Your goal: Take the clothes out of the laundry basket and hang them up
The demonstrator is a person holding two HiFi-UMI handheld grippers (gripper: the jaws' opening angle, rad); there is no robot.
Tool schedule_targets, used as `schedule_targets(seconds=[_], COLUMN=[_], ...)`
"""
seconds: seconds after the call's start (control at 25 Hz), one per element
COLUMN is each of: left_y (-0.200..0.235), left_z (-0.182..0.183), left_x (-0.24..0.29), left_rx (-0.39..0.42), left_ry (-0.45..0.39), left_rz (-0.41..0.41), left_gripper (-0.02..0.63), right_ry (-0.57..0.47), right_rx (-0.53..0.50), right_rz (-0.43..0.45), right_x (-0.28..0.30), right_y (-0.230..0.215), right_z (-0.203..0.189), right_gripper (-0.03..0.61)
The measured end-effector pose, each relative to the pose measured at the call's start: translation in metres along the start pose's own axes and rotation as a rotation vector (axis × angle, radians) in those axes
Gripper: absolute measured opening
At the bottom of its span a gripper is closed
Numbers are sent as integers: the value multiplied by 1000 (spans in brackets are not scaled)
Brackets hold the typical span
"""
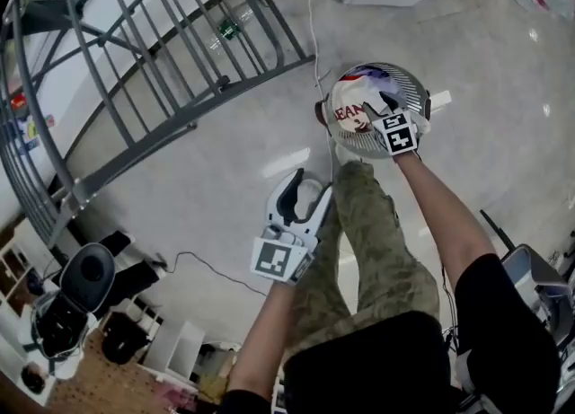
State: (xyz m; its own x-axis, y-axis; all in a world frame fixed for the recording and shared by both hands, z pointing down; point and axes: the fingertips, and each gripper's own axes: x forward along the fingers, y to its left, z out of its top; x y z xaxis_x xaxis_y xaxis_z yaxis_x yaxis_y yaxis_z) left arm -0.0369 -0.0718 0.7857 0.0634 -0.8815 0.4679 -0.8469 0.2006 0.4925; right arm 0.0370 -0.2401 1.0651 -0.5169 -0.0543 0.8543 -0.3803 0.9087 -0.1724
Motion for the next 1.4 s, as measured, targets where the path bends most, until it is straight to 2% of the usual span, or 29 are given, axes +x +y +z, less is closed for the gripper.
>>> schedule_targets(seconds=[0.12, 0.32, 0.56, 0.88, 1.04, 1.2, 1.4], left_y=[16, 38, 55, 74, 81, 86, 89], left_z=[-23, -59, -89, -112, -117, -117, -128], left_x=[18, 45, 65, 71, 76, 80, 81], left_rx=[10, -41, -49, -74, -76, -65, -103], left_ry=[2, -3, -1, -6, -10, -3, 2], left_rz=[-9, -14, -45, -44, -58, -73, -59], left_gripper=[219, 219, 221, 219, 219, 219, 219], right_ry=[25, 81, 92, 124, 136, 197, 272], right_rx=[-7, -73, -107, -188, -227, -270, -298], right_rz=[3, 20, 9, -37, -33, -23, -11], right_x=[42, 107, 166, 208, 225, 239, 247], right_y=[-7, -15, -26, -48, -53, -58, -59], right_z=[-24, -55, -74, -93, -96, -105, -124], right_gripper=[184, 184, 184, 184, 184, 185, 198])
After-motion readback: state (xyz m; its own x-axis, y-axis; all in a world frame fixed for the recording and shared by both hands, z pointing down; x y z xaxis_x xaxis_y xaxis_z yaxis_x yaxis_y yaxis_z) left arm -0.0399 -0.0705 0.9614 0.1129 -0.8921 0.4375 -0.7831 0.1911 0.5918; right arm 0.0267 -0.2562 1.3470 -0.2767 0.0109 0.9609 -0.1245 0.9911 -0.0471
